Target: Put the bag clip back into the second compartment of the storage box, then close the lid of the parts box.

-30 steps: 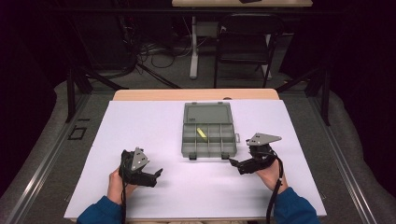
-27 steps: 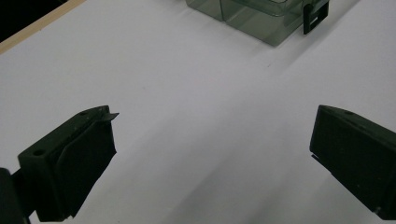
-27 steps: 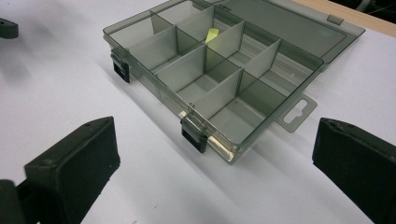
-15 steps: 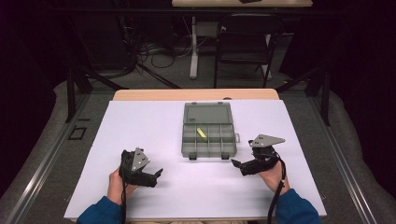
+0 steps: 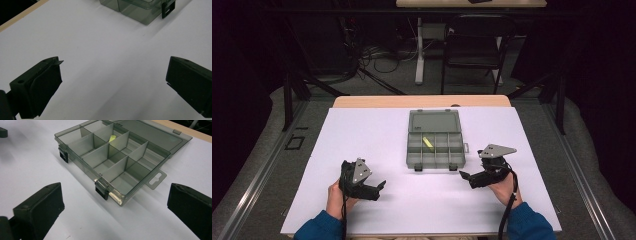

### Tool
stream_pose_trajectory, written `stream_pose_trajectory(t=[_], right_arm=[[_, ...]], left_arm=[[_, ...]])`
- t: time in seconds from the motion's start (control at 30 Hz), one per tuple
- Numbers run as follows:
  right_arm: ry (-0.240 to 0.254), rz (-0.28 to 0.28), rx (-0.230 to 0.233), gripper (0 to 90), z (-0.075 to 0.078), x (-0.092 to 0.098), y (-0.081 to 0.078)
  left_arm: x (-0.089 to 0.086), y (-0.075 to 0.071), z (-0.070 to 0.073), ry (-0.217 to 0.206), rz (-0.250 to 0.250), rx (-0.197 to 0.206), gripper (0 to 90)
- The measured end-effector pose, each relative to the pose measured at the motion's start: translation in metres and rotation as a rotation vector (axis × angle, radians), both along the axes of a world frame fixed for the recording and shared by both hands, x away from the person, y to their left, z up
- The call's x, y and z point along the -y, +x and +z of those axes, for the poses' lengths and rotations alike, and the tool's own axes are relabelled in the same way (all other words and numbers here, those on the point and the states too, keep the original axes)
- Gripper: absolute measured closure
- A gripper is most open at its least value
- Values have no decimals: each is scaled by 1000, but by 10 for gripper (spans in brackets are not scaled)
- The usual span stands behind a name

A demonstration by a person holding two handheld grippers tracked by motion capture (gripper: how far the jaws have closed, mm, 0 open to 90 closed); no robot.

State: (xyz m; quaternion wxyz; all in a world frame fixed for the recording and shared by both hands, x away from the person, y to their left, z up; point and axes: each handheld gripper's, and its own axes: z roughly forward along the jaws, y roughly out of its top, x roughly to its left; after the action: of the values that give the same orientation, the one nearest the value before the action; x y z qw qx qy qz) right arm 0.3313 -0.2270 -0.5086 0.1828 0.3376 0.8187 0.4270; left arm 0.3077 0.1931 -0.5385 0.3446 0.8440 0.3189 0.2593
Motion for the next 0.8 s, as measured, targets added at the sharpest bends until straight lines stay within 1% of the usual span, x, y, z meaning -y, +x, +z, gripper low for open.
stream_pose_trajectory(t=[0.17, 0.23, 0.47, 0.57, 0.63, 0.7, 0.73, 0.8], right_arm=[[-1, -1, -2, 0, -1, 2, 1], [3, -5, 6, 0, -1, 2, 2], [-1, -7, 4, 0, -4, 4, 5], [-9, -9, 7, 0, -5, 5, 7], [-6, -13, 5, 0, -6, 6, 10], [-7, -13, 4, 0, -6, 6, 10], [-9, -12, 12, 0, -6, 5, 12], [-16, -10, 14, 0, -6, 5, 12]], left_arm=[[2, -1, 1, 2, -2, 8, 0], [2, -1, 1, 5, -5, 3, 0], [4, 1, 0, 3, -7, -9, 0], [4, 3, 2, -2, -5, -17, 0], [6, 5, 4, -15, -5, -23, 0], [7, 5, 6, -9, -7, -22, 0], [8, 6, 7, -9, -6, -20, 0], [9, 8, 10, -16, -10, -20, 0]])
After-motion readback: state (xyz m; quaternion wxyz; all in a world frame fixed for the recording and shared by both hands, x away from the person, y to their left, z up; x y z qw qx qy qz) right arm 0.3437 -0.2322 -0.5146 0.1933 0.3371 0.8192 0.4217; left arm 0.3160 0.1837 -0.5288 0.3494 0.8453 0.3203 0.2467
